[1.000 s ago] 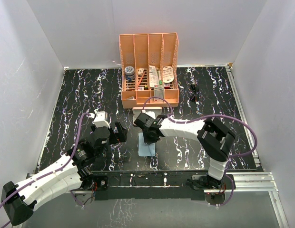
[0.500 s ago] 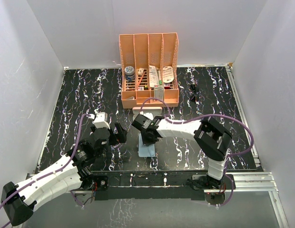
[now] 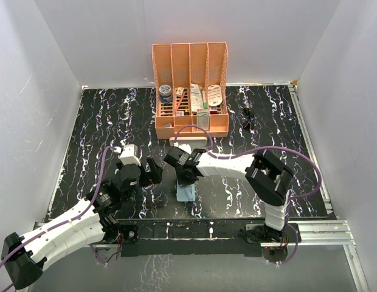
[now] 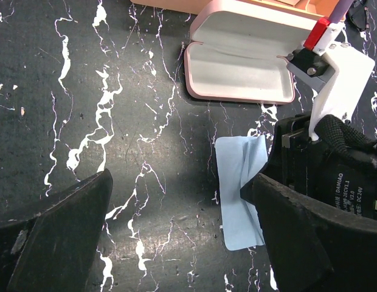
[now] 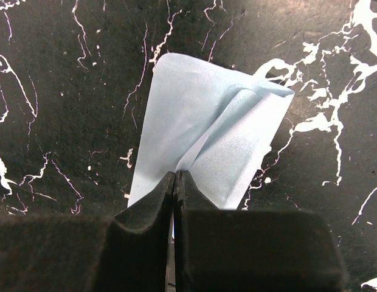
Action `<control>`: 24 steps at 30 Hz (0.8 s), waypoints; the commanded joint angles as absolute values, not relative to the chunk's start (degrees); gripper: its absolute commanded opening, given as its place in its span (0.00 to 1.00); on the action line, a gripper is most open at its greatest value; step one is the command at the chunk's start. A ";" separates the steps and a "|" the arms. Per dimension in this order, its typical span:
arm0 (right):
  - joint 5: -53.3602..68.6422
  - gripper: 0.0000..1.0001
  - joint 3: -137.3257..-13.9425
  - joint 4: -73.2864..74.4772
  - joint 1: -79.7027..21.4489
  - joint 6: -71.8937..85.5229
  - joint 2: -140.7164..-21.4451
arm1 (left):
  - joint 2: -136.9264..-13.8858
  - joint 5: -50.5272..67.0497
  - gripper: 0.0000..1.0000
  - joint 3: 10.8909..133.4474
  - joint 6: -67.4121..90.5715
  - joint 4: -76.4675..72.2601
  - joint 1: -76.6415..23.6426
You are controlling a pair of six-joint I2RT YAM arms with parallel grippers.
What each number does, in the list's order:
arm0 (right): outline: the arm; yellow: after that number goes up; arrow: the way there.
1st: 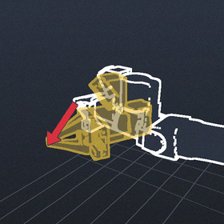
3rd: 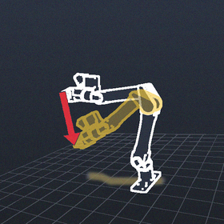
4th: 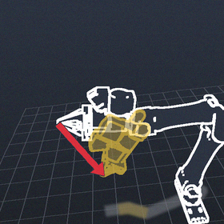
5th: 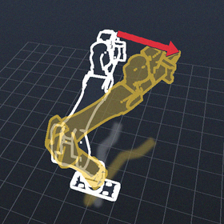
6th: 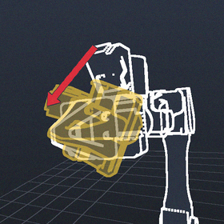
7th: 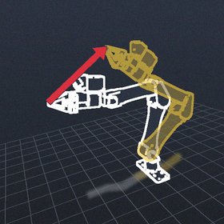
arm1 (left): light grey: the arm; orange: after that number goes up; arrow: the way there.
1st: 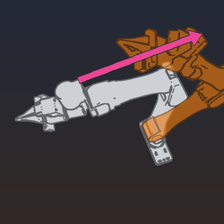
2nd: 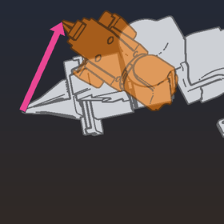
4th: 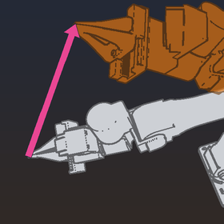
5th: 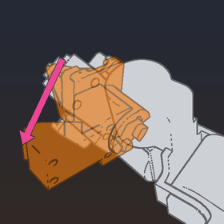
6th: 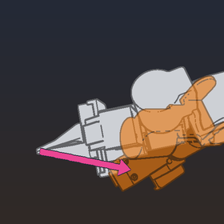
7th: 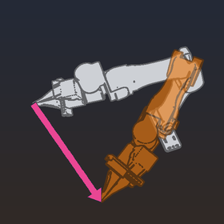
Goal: Organize the sunglasses
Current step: Adjust the glasses cleaning cloth at the center of the board.
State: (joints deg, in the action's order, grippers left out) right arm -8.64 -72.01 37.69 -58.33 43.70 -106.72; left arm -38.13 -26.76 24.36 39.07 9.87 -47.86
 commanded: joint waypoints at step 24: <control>-9.15 0.00 -75.88 37.62 -60.44 43.15 -108.37 | -37.88 -26.63 0.99 23.79 39.64 8.68 -48.03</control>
State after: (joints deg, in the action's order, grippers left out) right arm -8.99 -72.12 38.87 -59.72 43.53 -106.89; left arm -38.15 -26.52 24.29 39.48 9.41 -47.86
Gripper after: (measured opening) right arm 0.005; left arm 0.986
